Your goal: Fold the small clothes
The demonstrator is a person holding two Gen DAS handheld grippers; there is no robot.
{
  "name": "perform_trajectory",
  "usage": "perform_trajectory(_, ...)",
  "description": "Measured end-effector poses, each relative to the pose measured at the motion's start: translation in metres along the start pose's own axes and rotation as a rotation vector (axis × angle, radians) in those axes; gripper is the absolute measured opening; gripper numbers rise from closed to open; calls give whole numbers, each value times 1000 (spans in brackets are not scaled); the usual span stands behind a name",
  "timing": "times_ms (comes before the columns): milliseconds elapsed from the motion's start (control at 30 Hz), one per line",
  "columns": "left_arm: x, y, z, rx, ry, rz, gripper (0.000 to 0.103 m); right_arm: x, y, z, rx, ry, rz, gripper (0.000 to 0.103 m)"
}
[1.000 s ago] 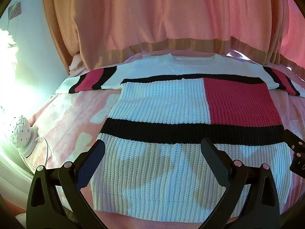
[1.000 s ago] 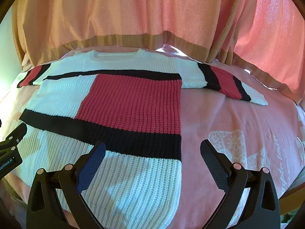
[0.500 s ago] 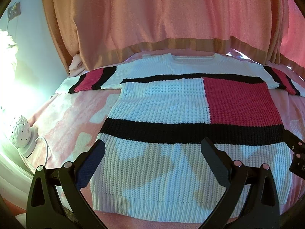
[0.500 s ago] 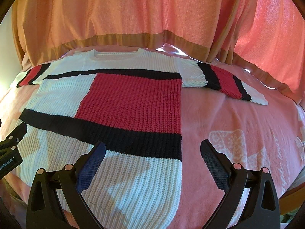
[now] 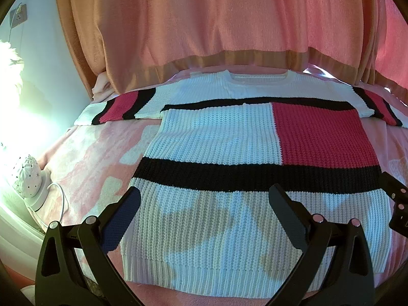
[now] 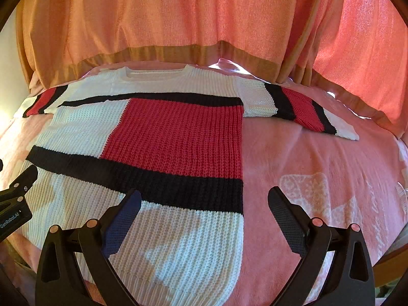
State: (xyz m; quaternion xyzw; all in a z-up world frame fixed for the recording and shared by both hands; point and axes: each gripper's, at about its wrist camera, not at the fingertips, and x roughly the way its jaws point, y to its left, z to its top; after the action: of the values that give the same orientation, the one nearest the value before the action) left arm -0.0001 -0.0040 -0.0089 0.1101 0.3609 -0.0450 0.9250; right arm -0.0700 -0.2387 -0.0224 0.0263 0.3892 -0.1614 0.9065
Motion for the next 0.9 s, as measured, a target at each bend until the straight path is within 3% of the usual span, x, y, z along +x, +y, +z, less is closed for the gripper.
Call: perform_trajectory(900, -1, 1, 0, 2, 0, 2, 98, 0, 1, 0, 2, -1, -2, 98)
